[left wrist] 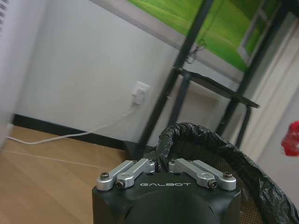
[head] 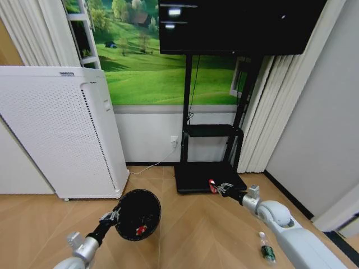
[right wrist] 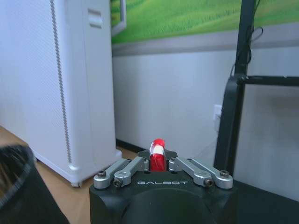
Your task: Pick up the trash bin and place the garbage on the floor into it.
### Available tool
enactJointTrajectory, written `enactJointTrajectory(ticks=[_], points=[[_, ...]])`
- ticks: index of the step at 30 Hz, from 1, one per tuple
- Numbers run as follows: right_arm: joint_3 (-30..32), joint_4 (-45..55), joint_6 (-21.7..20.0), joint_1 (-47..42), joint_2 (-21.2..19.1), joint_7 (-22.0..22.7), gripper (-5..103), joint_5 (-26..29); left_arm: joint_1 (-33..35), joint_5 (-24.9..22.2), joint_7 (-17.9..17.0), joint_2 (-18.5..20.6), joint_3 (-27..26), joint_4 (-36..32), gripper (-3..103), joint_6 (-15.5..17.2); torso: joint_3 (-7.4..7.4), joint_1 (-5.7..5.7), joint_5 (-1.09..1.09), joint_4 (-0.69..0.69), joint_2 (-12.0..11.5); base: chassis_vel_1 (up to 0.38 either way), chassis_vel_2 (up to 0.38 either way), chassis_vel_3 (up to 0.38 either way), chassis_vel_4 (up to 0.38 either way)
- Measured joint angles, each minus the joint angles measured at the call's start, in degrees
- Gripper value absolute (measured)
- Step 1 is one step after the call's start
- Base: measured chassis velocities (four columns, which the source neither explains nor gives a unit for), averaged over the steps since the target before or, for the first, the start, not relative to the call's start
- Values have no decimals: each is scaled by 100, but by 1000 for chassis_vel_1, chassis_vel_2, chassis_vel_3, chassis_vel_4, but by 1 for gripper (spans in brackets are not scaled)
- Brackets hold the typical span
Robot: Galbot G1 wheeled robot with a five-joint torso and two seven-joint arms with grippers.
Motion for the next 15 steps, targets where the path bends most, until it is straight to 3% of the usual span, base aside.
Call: enactJointTrajectory(ticks=[2,8,15], points=[[268,351,73,-409,2,-5,14,239,-274,-4,131,66,368,384,8,-53,0,0,-2,-6,0,0,0,0,0],[591,1138,384,-1225,151,-54,14,377,-1010,-115,76,187,991,1210,8,-243,0,0,0,0,0,0,0,0,0],[158,1649,300,-1379,417,-65,14,334,-1977,-481,-14,178,1655,1735,8,-346,0,0,3,0,0,0,0,0,0]])
